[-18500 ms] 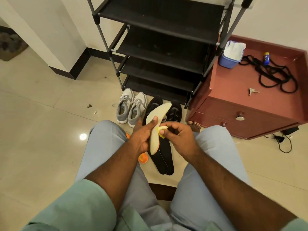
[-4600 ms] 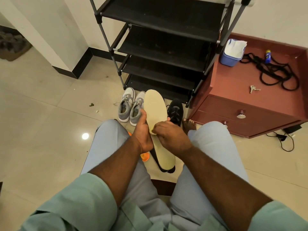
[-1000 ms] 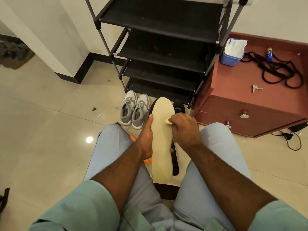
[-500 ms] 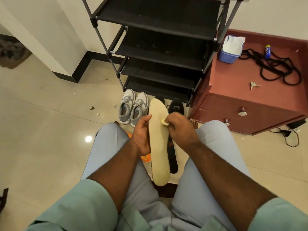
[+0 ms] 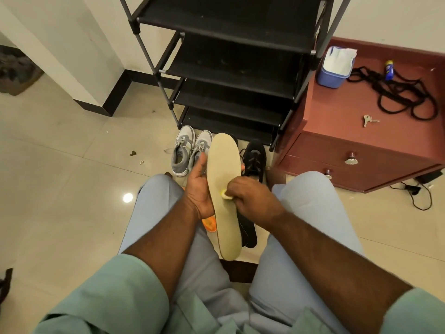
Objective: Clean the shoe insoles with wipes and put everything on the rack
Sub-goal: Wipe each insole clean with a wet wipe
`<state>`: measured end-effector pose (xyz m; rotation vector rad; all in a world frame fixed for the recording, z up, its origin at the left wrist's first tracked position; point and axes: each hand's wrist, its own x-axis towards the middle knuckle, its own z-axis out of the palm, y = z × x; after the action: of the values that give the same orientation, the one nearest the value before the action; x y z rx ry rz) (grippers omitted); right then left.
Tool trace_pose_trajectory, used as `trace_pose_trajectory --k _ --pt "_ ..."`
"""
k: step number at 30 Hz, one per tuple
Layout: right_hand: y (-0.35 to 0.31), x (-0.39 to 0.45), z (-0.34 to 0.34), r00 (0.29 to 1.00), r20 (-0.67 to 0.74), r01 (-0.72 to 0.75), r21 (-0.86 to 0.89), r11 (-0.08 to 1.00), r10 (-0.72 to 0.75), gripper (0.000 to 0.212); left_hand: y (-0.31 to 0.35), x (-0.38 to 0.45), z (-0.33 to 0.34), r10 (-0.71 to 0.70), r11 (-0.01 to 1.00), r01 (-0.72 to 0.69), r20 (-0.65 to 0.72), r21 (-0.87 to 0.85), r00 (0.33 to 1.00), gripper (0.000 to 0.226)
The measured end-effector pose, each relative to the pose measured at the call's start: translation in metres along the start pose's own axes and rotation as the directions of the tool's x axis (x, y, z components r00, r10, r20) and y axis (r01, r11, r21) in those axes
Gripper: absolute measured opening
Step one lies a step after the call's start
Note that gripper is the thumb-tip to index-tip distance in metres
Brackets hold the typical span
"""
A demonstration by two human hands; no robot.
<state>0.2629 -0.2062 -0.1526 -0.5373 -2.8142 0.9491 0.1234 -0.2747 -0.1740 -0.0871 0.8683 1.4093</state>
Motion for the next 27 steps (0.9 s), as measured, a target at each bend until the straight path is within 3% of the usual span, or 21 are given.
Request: trace_pose_trajectory --k 1,4,6,9,12,14,16,18,23,27 --pt "0.003 0.003 -0.001 0.999 -0.040 -0.012 0.003 1.000 0.013 0.014 -0.001 0.001 0.000 -0.007 1.000 0.007 0.002 0.004 1.000 0.081" --pt "0.018 0.015 -0.005 0.947 -0.226 -0.221 0.060 0.973 0.229 0.013 -0.008 0.003 0.002 -0.051 0.997 0.051 0.001 0.064 0.999 0.076" --pt "0.024 0.018 -0.005 0.920 -0.282 -0.258 0.080 0.963 0.270 0.013 -0.008 0.000 0.004 -0.056 0.996 0.057 -0.014 0.071 0.998 0.076" --pt "0.011 0.008 -0.001 0.985 -0.127 -0.107 0.048 0.993 0.112 0.013 -0.003 0.001 0.001 0.012 0.999 -0.009 -0.083 0.038 0.996 0.071" --pt "-0.002 -0.001 0.002 0.999 0.011 0.048 0.001 0.999 -0.048 0.014 0.000 0.002 -0.001 0.029 0.999 -0.031 -0.079 -0.026 0.996 0.070" --pt "0.004 0.006 0.001 0.996 -0.089 -0.014 0.007 1.000 0.015 0.015 -0.003 0.003 0.001 0.015 1.000 -0.015 -0.039 -0.004 0.999 0.072" --pt "0.015 0.016 0.000 0.963 -0.207 -0.168 0.052 0.984 0.175 0.015 -0.007 0.000 0.008 -0.021 0.999 0.022 -0.023 0.030 0.999 0.078" --pt "0.019 0.019 0.000 0.941 -0.216 -0.255 0.056 0.965 0.261 0.016 -0.009 -0.001 0.008 -0.026 0.998 0.029 -0.051 0.048 0.998 0.077" --pt "0.005 0.001 0.004 0.993 -0.046 -0.105 0.060 0.993 0.108 0.013 -0.004 0.004 -0.006 -0.016 1.000 0.014 -0.133 -0.017 0.991 0.077" --pt "0.024 0.015 -0.001 0.937 -0.225 -0.261 0.061 0.963 0.268 0.014 -0.005 -0.002 0.008 -0.026 0.999 0.029 -0.109 0.026 0.994 0.056"
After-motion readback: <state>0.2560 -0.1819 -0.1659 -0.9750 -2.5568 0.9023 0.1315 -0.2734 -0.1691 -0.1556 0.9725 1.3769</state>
